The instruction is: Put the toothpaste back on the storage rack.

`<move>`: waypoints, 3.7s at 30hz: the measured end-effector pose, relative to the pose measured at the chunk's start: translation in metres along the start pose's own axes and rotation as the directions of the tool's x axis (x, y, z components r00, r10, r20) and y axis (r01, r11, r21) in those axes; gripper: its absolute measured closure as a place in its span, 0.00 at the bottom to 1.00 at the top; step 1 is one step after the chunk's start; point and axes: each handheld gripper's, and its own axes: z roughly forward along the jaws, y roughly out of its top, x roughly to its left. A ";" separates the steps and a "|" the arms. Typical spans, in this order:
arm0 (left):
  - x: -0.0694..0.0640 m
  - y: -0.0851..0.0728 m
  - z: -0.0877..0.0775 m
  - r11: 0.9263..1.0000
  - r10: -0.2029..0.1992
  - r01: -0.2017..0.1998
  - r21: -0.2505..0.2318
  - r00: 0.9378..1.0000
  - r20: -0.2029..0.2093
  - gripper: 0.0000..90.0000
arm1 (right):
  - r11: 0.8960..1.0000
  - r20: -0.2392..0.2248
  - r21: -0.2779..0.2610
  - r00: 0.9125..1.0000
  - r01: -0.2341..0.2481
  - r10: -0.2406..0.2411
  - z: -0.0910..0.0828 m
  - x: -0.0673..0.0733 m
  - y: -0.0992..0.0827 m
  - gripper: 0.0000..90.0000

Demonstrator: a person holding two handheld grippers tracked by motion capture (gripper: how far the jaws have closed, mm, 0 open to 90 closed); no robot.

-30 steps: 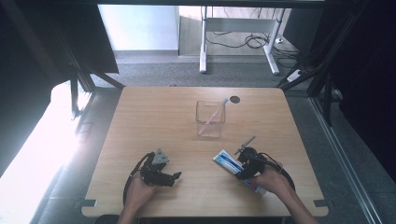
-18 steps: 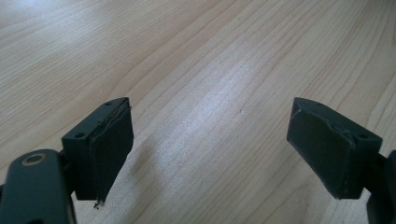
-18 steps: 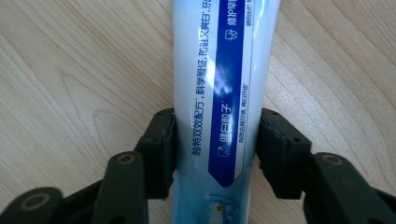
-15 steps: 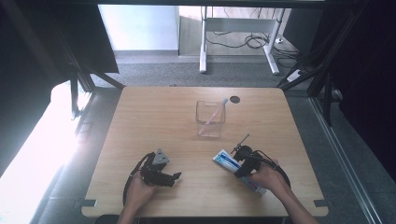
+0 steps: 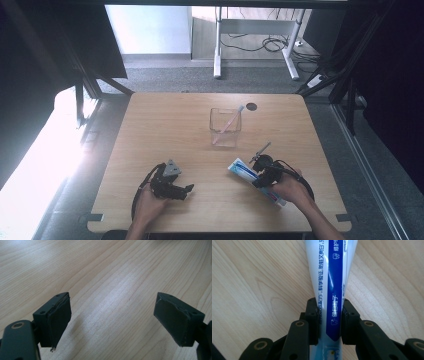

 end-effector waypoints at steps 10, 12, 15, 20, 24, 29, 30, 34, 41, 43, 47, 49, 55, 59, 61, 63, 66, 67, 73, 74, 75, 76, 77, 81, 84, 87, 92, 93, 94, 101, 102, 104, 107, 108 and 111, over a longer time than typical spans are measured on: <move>0.001 0.000 -0.001 1.000 -0.007 0.007 -0.011 1.000 0.003 0.16 | 0.996 -0.012 -0.084 1.000 0.001 -0.002 -0.021 -0.001 0.004 0.81; 0.001 -0.001 -0.001 1.000 -0.008 0.008 -0.016 1.000 0.005 0.15 | 0.995 -0.018 -0.097 1.000 0.006 -0.008 -0.024 -0.002 0.005 0.81; 0.001 -0.001 -0.002 1.000 -0.009 0.010 -0.027 1.000 0.007 0.15 | 0.993 -0.026 -0.121 1.000 -0.001 -0.002 -0.029 -0.002 0.006 0.81; 0.002 -0.001 -0.002 0.999 -0.009 0.009 -0.037 1.000 0.009 0.15 | 0.986 -0.029 -0.164 1.000 -0.002 -0.003 -0.038 -0.003 0.011 0.81; 0.003 -0.001 -0.002 0.999 -0.016 0.016 -0.043 1.000 0.007 0.15 | 0.978 -0.024 -0.207 1.000 0.008 -0.013 -0.047 -0.003 0.014 0.81; 0.004 -0.002 -0.003 0.999 -0.020 0.021 -0.048 1.000 0.009 0.15 | 0.966 -0.025 -0.257 1.000 0.008 -0.015 -0.056 -0.004 0.020 0.81; 0.004 -0.002 -0.003 0.999 -0.021 0.021 -0.048 1.000 0.010 0.14 | 0.963 -0.025 -0.268 1.000 0.006 -0.013 -0.059 -0.004 0.022 0.81; 0.004 -0.002 -0.003 0.998 -0.032 0.033 -0.058 0.999 0.019 0.14 | 0.952 -0.021 -0.306 1.000 0.004 -0.011 -0.065 -0.006 0.028 0.81; 0.004 -0.002 -0.003 0.998 -0.024 0.025 -0.054 0.999 0.021 0.14 | 0.934 -0.004 -0.357 1.000 0.002 -0.004 -0.071 -0.005 0.040 0.81; 0.004 -0.002 -0.003 0.998 -0.024 0.025 -0.056 0.999 0.021 0.14 | 0.930 -0.003 -0.369 1.000 0.000 -0.001 -0.070 -0.006 0.043 0.81; 0.004 -0.002 -0.003 0.998 -0.026 0.028 -0.056 0.999 0.026 0.14 | 0.920 -0.007 -0.391 1.000 -0.014 0.013 -0.068 -0.010 0.051 0.81; 0.004 -0.002 -0.004 0.998 -0.022 0.023 -0.052 0.999 0.027 0.14 | 0.916 -0.006 -0.400 1.000 -0.018 0.017 -0.067 -0.011 0.055 0.81; 0.004 -0.002 -0.004 0.998 -0.025 0.026 -0.057 0.999 0.024 0.14 | 0.902 -0.006 -0.430 0.999 -0.035 0.036 -0.064 -0.015 0.063 0.81; 0.004 -0.002 -0.004 0.998 -0.021 0.022 -0.056 1.000 0.021 0.14 | 0.893 -0.001 -0.448 0.999 -0.036 0.040 -0.063 -0.017 0.069 0.81; 0.004 -0.002 -0.003 0.998 -0.018 0.020 -0.056 1.000 0.022 0.14 | 0.888 -0.006 -0.458 0.999 -0.044 0.046 -0.063 -0.019 0.071 0.81; 0.004 -0.002 -0.003 0.998 -0.017 0.019 -0.056 1.000 0.023 0.14 | 0.878 -0.007 -0.477 0.999 -0.048 0.051 -0.064 -0.020 0.074 0.81; 0.003 -0.002 -0.003 0.998 -0.017 0.018 -0.056 1.000 0.025 0.14 | 0.868 -0.002 -0.494 0.999 -0.045 0.050 -0.064 -0.022 0.078 0.81; 0.004 -0.002 -0.003 0.998 -0.013 0.014 -0.054 1.000 0.026 0.14 | 0.865 0.000 -0.500 0.999 -0.044 0.050 -0.064 -0.022 0.079 0.81; 0.003 -0.002 -0.003 0.998 -0.017 0.019 -0.057 0.999 0.029 0.14 | 0.843 -0.010 -0.534 0.998 -0.057 0.061 -0.062 -0.026 0.088 0.81; 0.003 -0.002 -0.003 0.998 -0.017 0.018 -0.058 0.999 0.029 0.14 | 0.841 -0.010 -0.538 0.998 -0.056 0.060 -0.061 -0.026 0.090 0.81; 0.003 -0.002 -0.003 0.998 -0.016 0.018 -0.058 0.999 0.029 0.14 | 0.837 -0.007 -0.544 0.998 -0.054 0.059 -0.061 -0.026 0.092 0.81; 0.003 -0.002 -0.003 0.998 -0.013 0.015 -0.056 1.000 0.029 0.14 | 0.835 -0.008 -0.547 0.998 -0.054 0.060 -0.061 -0.026 0.093 0.81; 0.003 -0.002 -0.003 0.998 -0.014 0.015 -0.055 0.999 0.029 0.14 | 0.831 -0.008 -0.554 0.998 -0.053 0.058 -0.060 -0.027 0.095 0.81; 0.002 -0.002 -0.002 0.998 -0.013 0.015 -0.055 0.999 0.030 0.14 | 0.822 -0.010 -0.567 0.998 -0.051 0.055 -0.059 -0.028 0.102 0.81; 0.002 -0.002 -0.003 0.998 -0.011 0.013 -0.054 0.999 0.031 0.14 | 0.816 -0.003 -0.576 0.999 -0.043 0.050 -0.058 -0.029 0.107 0.81; 0.003 -0.002 -0.003 0.998 -0.011 0.013 -0.054 0.999 0.031 0.14 | 0.807 -0.003 -0.590 0.999 -0.045 0.053 -0.058 -0.031 0.112 0.81; 0.003 -0.002 -0.002 0.998 -0.013 0.015 -0.057 0.999 0.033 0.14 | 0.788 -0.020 -0.613 0.998 -0.061 0.062 -0.058 -0.036 0.120 0.81; 0.003 -0.002 -0.003 0.998 -0.010 0.012 -0.055 0.999 0.033 0.14 | 0.783 -0.027 -0.618 0.997 -0.069 0.067 -0.058 -0.037 0.121 0.81; 0.003 -0.002 -0.003 0.999 -0.010 0.011 -0.053 0.999 0.034 0.14 | 0.780 -0.033 -0.622 0.997 -0.073 0.067 -0.057 -0.039 0.122 0.81; 0.003 -0.002 -0.003 0.999 -0.005 0.007 -0.053 0.999 0.036 0.14 | 0.764 -0.015 -0.642 0.997 -0.067 0.075 -0.055 -0.042 0.133 0.81; 0.003 -0.002 -0.003 0.999 -0.007 0.008 -0.053 0.999 0.036 0.14 | 0.761 -0.012 -0.646 0.997 -0.066 0.076 -0.055 -0.042 0.134 0.81; 0.003 -0.002 -0.003 0.998 -0.007 0.009 -0.054 0.999 0.036 0.14 | 0.752 -0.009 -0.656 0.997 -0.065 0.078 -0.056 -0.043 0.137 0.81; 0.003 -0.002 -0.003 0.998 -0.009 0.012 -0.057 0.999 0.037 0.14 | 0.740 -0.008 -0.670 0.997 -0.062 0.076 -0.055 -0.044 0.140 0.81; 0.003 -0.002 -0.003 0.998 -0.007 0.009 -0.054 0.999 0.037 0.14 | 0.738 -0.004 -0.672 0.997 -0.060 0.077 -0.055 -0.045 0.142 0.81; 0.003 -0.002 -0.003 0.999 -0.007 0.009 -0.054 0.999 0.039 0.14 | 0.735 0.011 -0.676 0.997 -0.052 0.080 -0.054 -0.046 0.146 0.81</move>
